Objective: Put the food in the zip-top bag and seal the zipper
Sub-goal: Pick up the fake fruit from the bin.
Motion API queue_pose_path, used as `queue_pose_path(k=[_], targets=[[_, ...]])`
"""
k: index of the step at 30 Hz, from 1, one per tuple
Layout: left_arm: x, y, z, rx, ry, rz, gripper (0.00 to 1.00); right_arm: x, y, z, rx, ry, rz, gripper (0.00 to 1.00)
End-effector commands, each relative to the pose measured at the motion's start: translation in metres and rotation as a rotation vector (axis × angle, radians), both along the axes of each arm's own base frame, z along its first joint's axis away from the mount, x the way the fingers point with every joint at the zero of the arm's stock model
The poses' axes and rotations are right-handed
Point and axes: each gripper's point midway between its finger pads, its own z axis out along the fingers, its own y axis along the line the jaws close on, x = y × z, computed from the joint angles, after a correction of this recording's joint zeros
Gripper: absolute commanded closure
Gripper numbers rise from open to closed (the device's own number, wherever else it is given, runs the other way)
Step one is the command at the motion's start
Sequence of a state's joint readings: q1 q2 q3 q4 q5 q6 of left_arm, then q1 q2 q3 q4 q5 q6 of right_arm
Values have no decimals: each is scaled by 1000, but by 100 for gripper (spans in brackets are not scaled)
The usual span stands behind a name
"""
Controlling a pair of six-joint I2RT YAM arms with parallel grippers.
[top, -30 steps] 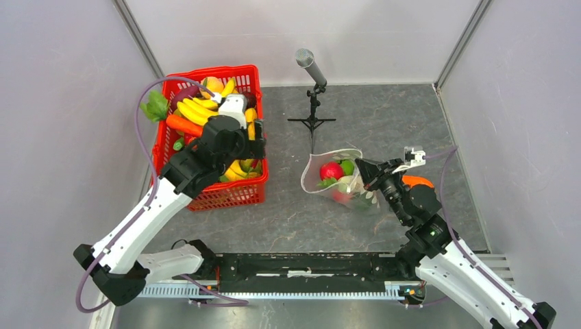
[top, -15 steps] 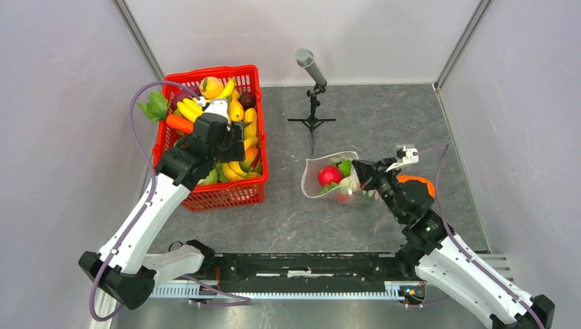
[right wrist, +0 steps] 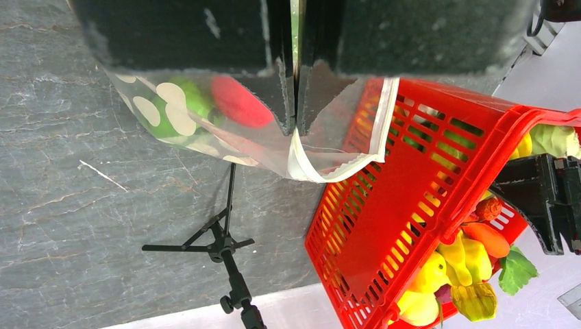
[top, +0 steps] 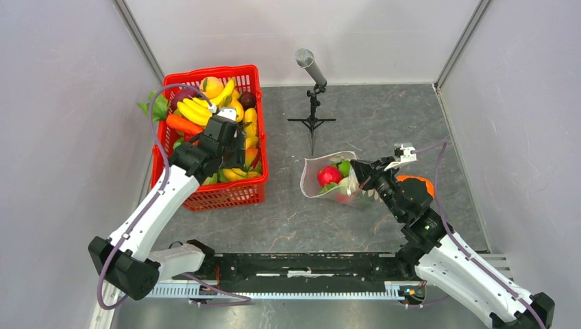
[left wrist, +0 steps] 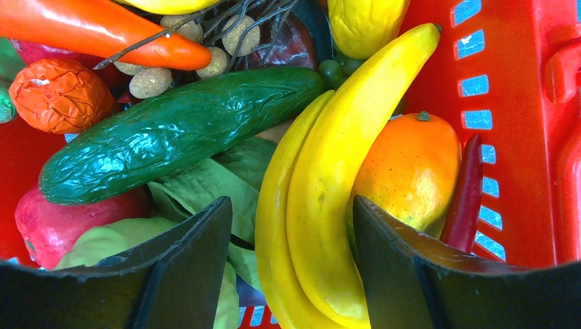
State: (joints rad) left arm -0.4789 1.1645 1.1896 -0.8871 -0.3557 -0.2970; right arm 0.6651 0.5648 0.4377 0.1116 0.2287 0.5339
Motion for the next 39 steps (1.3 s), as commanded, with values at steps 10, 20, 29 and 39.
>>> queue_pose_path(k=[10, 20, 29, 39], targets=[[9, 19, 23, 43, -122, 67, 65, 0, -2, 25, 41, -48, -10, 99], [2, 54, 79, 16, -367, 236, 71, 0, -2, 25, 37, -46, -10, 99], [-1, 29, 98, -143, -434, 129, 72, 0, 2, 25, 40, -48, 8, 99], [-21, -74, 130, -488, -414, -379, 75, 0, 2, 29, 46, -62, 14, 99]])
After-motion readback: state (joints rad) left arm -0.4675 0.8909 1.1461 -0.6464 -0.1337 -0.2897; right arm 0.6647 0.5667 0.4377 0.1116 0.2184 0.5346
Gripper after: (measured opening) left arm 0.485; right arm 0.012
